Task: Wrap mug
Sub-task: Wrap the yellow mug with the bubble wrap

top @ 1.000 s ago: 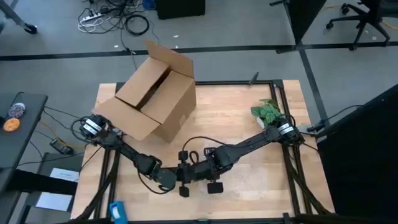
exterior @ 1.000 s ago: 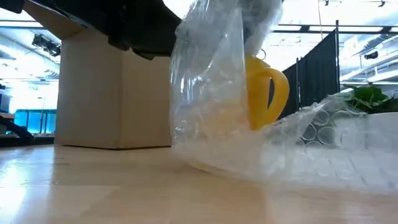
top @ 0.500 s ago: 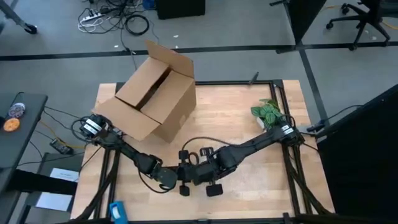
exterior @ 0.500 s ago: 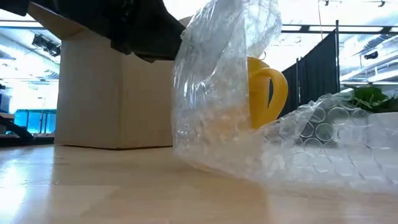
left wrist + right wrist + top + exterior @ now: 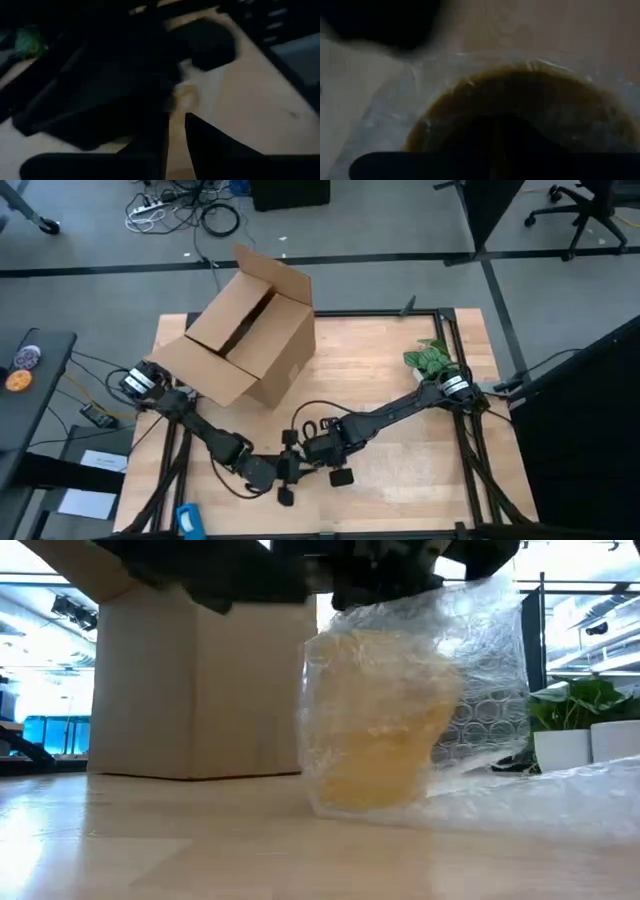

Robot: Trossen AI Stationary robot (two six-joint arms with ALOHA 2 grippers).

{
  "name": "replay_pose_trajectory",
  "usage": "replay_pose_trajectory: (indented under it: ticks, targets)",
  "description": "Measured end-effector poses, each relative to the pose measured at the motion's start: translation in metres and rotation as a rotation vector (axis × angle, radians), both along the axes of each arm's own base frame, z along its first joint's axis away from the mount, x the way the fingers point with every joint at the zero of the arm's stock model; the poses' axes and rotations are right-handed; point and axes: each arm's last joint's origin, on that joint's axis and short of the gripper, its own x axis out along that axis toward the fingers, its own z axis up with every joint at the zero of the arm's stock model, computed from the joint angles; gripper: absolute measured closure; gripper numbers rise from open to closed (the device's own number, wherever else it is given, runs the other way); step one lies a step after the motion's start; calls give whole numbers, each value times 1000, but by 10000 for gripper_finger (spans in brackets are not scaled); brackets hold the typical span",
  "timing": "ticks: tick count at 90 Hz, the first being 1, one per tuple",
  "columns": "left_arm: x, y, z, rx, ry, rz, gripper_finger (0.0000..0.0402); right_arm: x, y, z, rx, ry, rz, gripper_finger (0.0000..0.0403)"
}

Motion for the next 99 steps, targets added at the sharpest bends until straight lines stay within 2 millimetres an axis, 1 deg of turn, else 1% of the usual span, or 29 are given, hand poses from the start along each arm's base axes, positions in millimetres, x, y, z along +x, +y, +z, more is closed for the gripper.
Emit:
replay_pose_trajectory:
  ticks: [9, 19, 28, 46, 53, 60, 70, 84, 90, 99]
  targets:
    - [2, 2, -2, 0, 0, 9, 353, 1, 2, 6, 2, 2, -1, 383]
    - [6, 4, -7, 6, 3, 25, 353, 2, 5, 20, -6, 9, 11, 383]
    - [9, 7, -11, 17, 6, 56, 353, 5, 8, 40, 14, -25, 20, 383]
    - [9, 7, -12, 4, 8, 48, 353, 5, 9, 81, 15, -63, 47, 383]
    - [10, 8, -12, -5, 7, 57, 353, 4, 8, 95, -34, -90, 45, 383]
    - [9, 7, -12, -11, 8, 55, 353, 5, 6, 102, -127, -136, 45, 383]
    - [9, 7, -12, -12, 8, 54, 353, 7, -2, 100, -237, -152, 35, 383]
    - [9, 7, -12, -11, 9, 54, 353, 8, -12, 81, -257, -89, 4, 383]
    - [9, 7, -12, -12, 9, 53, 353, 9, -10, 70, -219, -78, 7, 383]
    - [9, 8, -12, -5, 14, 50, 353, 8, 1, 57, -147, -80, 25, 383]
